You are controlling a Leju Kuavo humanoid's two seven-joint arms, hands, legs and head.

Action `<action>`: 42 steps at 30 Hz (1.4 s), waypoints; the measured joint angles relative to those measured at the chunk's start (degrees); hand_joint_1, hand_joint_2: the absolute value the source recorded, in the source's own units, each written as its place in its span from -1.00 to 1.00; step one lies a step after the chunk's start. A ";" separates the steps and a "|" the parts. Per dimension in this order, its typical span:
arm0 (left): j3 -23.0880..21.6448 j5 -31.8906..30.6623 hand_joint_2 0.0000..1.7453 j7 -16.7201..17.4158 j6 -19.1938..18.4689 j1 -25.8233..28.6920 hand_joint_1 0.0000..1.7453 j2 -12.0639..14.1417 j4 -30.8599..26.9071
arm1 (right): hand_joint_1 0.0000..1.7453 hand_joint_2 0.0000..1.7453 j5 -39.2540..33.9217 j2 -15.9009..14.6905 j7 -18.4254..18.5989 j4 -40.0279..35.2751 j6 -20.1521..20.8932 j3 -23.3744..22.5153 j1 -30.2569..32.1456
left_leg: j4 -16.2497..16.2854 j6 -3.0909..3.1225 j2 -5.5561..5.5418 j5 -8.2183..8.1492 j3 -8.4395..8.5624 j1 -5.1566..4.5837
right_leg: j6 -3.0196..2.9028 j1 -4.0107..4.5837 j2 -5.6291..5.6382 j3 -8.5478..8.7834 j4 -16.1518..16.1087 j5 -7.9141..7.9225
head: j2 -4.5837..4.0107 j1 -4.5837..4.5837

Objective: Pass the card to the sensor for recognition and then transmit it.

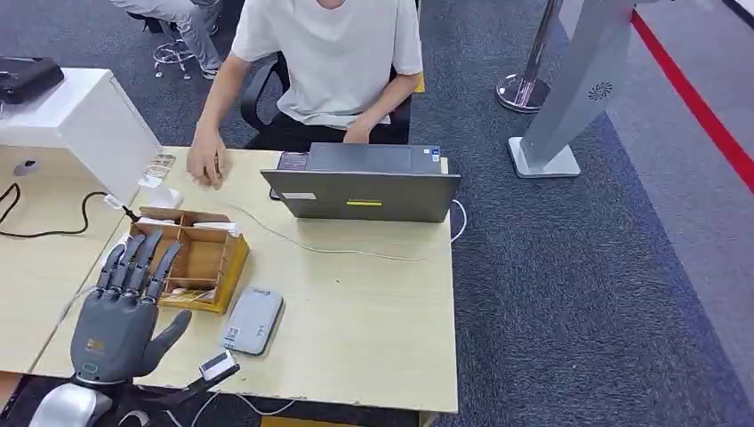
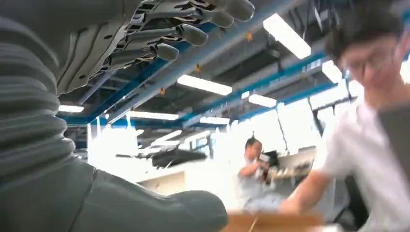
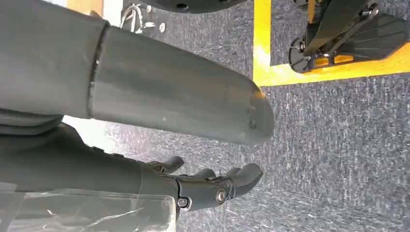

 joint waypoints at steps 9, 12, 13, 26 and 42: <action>4.50 -0.92 1.00 1.05 -5.07 -0.28 -1.00 0.20 3.83 | -1.00 -1.00 0.44 0.00 -0.18 0.00 0.17 -0.66 -0.01 | 0.01 -0.03 -0.01 0.04 0.02 0.00 | 0.00 0.00 -0.02 0.03 0.00 0.05 | 0.00 0.02; 4.52 -2.10 1.00 1.29 -5.15 -1.44 -1.00 0.04 5.66 | -1.00 -1.00 0.77 0.00 0.00 0.00 0.22 -0.66 -0.02 | 0.01 -0.04 -0.01 0.05 0.02 0.00 | -0.01 0.00 -0.02 0.03 0.00 0.06 | 0.00 0.02; 4.50 -2.32 1.00 1.33 -5.11 -1.82 -1.00 -0.06 6.23 | -1.00 -1.00 0.79 0.00 0.00 0.00 0.31 -0.66 -0.03 | 0.01 -0.04 -0.01 0.04 0.02 0.00 | -0.01 0.00 -0.02 0.03 0.00 0.06 | 0.00 0.02; 4.26 -3.76 1.00 2.75 -7.27 -5.89 -1.00 -1.27 11.78 | -1.00 -1.00 1.07 0.00 -0.18 0.00 0.74 -0.72 -0.20 | 0.01 -0.04 0.01 0.05 0.03 0.00 | -0.03 0.00 -0.01 0.01 0.00 0.07 | 0.00 0.02; 3.91 -4.17 1.00 6.08 -12.80 -7.89 -1.00 -1.42 16.59 | -1.00 -1.00 1.44 0.00 -0.15 0.00 1.11 -1.40 -0.26 | 0.01 -0.04 0.02 0.05 0.03 0.00 | -0.03 0.00 0.00 0.00 0.00 0.07 | 0.00 0.02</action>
